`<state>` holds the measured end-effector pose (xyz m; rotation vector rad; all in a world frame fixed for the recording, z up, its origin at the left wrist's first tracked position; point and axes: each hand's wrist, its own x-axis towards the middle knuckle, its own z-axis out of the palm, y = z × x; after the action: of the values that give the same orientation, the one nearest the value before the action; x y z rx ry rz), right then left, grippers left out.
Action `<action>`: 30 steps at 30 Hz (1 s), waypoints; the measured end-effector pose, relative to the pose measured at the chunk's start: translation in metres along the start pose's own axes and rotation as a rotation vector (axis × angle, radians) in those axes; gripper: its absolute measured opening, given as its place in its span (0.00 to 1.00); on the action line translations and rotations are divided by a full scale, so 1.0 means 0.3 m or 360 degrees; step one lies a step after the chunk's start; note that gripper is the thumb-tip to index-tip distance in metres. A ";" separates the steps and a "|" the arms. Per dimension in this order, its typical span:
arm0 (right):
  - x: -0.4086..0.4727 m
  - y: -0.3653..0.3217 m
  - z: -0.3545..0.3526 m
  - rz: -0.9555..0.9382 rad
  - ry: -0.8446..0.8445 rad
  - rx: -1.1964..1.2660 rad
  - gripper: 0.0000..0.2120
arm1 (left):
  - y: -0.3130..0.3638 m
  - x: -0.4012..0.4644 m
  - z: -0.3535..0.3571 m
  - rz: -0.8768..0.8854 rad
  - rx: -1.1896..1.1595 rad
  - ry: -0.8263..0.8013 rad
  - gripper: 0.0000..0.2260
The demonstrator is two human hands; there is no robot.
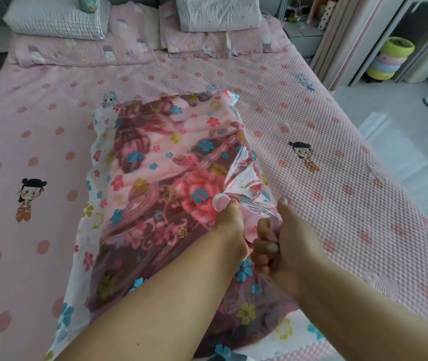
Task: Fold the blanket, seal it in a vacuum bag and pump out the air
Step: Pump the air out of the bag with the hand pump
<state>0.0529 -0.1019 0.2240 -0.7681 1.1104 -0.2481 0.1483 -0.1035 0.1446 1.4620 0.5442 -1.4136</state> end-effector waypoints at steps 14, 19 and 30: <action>0.013 0.020 -0.010 -0.0007 -0.0011 0.0038 0.31 | -0.002 0.001 0.011 -0.0028 0.0092 -0.0105 0.31; -0.100 0.045 -0.093 0.0010 -0.0179 0.0170 0.34 | 0.007 -0.001 0.002 0.0025 -0.0167 -0.0228 0.23; -0.065 0.024 -0.091 0.0077 -0.0176 0.0089 0.35 | 0.016 -0.015 0.001 -0.0046 -0.0273 -0.0219 0.22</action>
<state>0.0190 -0.0981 0.2270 -0.6962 1.0120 -0.1925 0.1512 -0.1042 0.1504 1.2159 0.5859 -1.4413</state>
